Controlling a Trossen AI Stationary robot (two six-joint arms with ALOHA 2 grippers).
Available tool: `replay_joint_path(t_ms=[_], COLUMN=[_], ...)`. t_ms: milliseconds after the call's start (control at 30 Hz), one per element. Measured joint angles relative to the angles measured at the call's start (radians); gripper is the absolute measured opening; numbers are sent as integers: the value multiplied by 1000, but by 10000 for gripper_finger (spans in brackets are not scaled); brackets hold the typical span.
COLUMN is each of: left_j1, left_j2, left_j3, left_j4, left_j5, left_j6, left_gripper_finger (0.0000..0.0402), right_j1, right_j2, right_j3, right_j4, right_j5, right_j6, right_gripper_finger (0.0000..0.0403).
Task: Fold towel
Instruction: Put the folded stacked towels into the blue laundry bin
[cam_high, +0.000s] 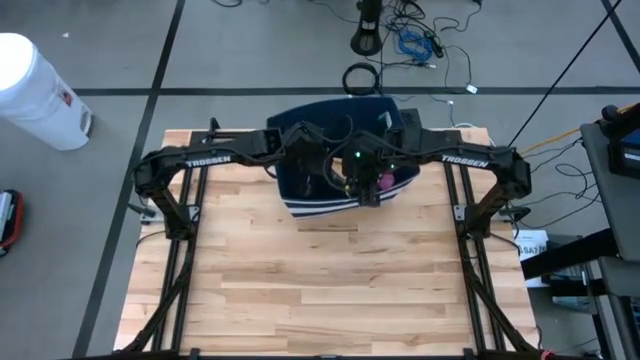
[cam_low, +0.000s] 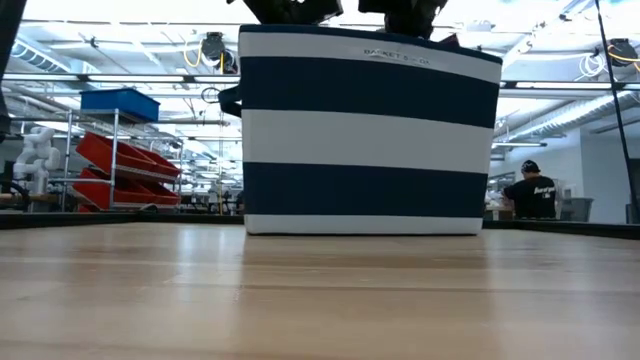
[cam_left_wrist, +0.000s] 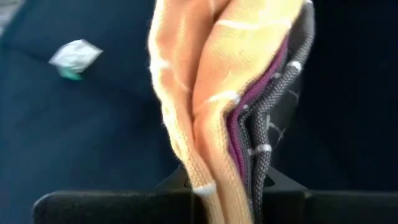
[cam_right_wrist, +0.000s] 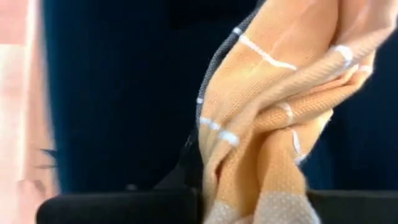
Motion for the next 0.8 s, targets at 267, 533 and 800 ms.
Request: replay_joint_path(t_ms=[267,533,800], left_j1=[-76,-115,-136], left_j2=[-2,-14,-12], left_j3=[4,3,1], left_j4=[-139,-213,-195], left_j5=[59,55,25], left_j6=[32,79,56], left_gripper_finger=[38,38,38], right_j1=[123,209,202], right_j2=[2,17,18], right_j3=[-3,-4,-2], right_j4=[9,95,14], right_j5=[-41,-41,54], right_j6=[78,196,221], right_gripper_finger=[32,31,31])
